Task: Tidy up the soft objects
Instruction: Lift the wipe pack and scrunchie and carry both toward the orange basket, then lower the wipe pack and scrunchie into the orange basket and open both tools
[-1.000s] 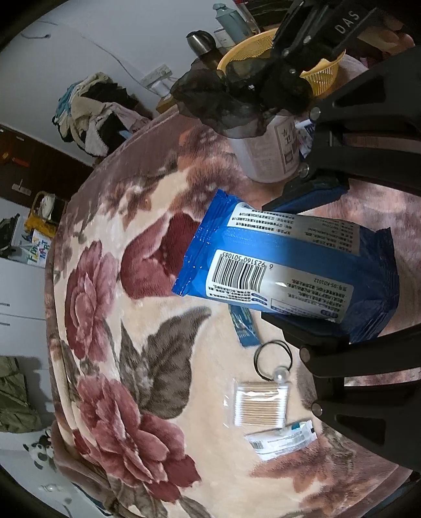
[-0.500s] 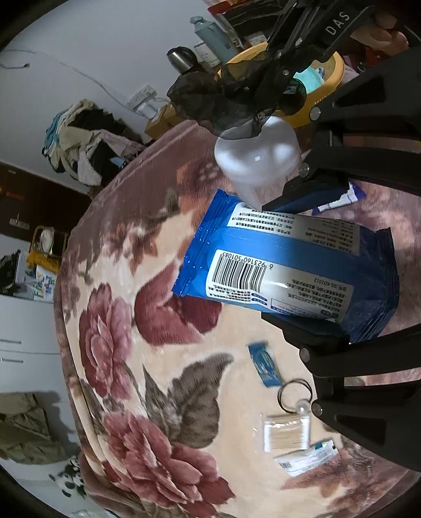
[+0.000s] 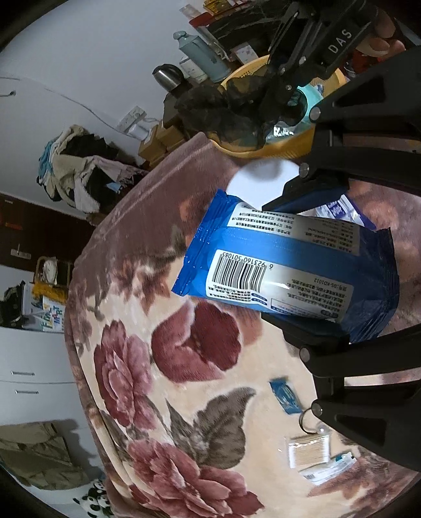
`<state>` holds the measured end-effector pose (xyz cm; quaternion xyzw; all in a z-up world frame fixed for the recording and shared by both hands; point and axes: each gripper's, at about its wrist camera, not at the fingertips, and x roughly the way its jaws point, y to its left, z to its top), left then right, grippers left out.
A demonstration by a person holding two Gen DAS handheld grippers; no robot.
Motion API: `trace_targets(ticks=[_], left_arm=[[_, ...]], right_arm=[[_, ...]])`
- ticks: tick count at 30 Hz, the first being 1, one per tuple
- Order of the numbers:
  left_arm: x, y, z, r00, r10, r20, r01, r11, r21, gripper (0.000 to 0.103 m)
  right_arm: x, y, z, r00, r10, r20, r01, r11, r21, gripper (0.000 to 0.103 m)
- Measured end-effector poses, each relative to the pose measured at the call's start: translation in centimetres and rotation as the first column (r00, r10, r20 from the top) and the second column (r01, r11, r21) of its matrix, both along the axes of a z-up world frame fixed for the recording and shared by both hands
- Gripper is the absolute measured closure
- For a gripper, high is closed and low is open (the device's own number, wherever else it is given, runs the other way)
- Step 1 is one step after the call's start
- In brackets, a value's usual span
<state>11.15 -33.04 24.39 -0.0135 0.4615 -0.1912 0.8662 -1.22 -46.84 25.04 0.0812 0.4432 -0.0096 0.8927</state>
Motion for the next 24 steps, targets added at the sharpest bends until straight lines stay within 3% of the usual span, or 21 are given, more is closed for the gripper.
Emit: trace_targets(ticks=[14,24], left_arm=[[-0.7,-7.6,0.8,0.990,-0.141,0.003,0.141,0.990,-0.016,0.045],[-2.1,-15.0,0.2,0.959,-0.282,-0.038,0.279,0.957,-0.078,0.045]], right_arm=[[-1.7,-7.1,0.7,0.990,-0.139,0.007,0.138,0.990,0.008,0.080],[-4.0,-13.0,1.3,0.960,-0.278,0.007,0.278,0.960,0.020,0.077]])
